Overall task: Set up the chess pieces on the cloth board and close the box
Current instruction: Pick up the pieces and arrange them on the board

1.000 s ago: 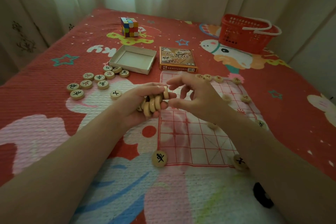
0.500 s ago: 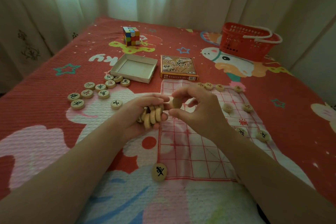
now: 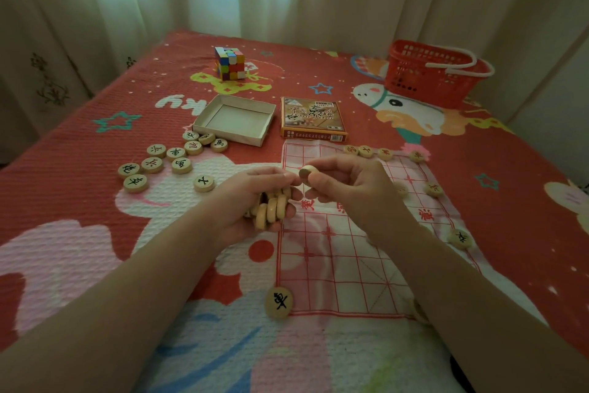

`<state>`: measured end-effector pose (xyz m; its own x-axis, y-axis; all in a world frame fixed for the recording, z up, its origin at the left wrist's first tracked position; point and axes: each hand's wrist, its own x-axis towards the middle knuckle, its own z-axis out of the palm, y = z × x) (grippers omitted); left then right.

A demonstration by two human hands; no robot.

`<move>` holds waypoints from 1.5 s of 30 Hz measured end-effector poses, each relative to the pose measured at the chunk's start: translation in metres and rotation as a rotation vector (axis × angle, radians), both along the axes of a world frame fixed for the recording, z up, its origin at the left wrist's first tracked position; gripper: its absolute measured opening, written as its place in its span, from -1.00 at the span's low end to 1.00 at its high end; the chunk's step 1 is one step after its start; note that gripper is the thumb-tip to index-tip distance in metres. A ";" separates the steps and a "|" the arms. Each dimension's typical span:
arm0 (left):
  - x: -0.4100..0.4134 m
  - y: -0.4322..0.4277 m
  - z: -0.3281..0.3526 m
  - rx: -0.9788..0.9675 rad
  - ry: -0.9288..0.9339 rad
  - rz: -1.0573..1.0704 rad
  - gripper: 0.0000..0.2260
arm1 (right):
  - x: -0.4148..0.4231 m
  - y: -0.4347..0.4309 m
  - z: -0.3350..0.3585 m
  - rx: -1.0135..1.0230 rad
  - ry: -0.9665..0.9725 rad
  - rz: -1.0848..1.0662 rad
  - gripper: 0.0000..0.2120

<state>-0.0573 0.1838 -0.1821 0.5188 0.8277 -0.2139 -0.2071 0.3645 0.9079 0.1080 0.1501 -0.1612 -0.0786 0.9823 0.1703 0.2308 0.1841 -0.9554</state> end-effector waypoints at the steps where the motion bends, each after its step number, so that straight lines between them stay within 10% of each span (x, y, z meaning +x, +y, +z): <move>1: 0.001 -0.001 0.000 0.006 0.006 0.011 -0.85 | 0.000 0.000 0.001 -0.034 0.037 0.003 -0.89; 15: 0.006 -0.004 0.000 0.074 0.082 0.064 -0.93 | 0.001 0.001 0.002 -0.254 0.077 -0.011 -0.84; 26: 0.009 -0.010 0.002 0.044 0.044 0.030 -0.94 | 0.001 -0.001 -0.003 0.433 -0.590 -0.064 -0.81; 45: 0.019 0.020 0.002 -0.081 -0.103 0.172 -0.92 | 0.083 0.042 0.000 0.015 -0.812 -0.142 -0.85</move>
